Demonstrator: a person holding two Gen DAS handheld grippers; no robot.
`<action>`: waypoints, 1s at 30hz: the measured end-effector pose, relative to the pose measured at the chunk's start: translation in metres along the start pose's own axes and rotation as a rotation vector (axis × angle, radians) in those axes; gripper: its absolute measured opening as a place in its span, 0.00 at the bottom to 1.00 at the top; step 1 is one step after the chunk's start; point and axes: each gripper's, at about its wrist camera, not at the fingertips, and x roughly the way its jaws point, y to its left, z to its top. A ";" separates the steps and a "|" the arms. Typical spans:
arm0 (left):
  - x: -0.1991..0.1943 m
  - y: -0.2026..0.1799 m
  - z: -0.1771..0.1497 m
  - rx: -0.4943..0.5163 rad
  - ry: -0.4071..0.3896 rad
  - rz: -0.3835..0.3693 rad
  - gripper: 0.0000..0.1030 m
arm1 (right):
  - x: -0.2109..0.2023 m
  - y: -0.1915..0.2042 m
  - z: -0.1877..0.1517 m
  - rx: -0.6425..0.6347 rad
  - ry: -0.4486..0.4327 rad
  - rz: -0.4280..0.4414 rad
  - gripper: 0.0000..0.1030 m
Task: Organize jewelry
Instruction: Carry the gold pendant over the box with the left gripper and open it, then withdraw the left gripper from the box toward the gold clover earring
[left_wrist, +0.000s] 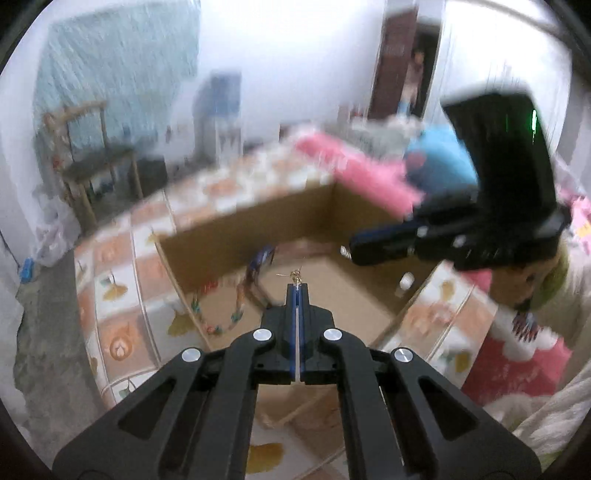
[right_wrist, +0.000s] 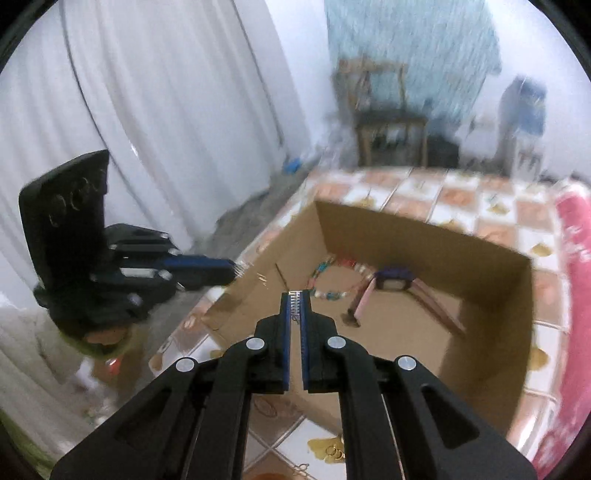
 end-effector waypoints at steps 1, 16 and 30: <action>0.018 0.007 0.002 -0.007 0.071 0.007 0.00 | 0.010 -0.005 0.006 0.012 0.042 0.013 0.05; 0.091 0.012 -0.006 0.160 0.388 0.107 0.01 | 0.129 -0.048 0.013 0.166 0.478 0.005 0.05; 0.065 0.004 0.008 0.147 0.315 0.137 0.26 | 0.103 -0.053 0.012 0.167 0.398 -0.069 0.21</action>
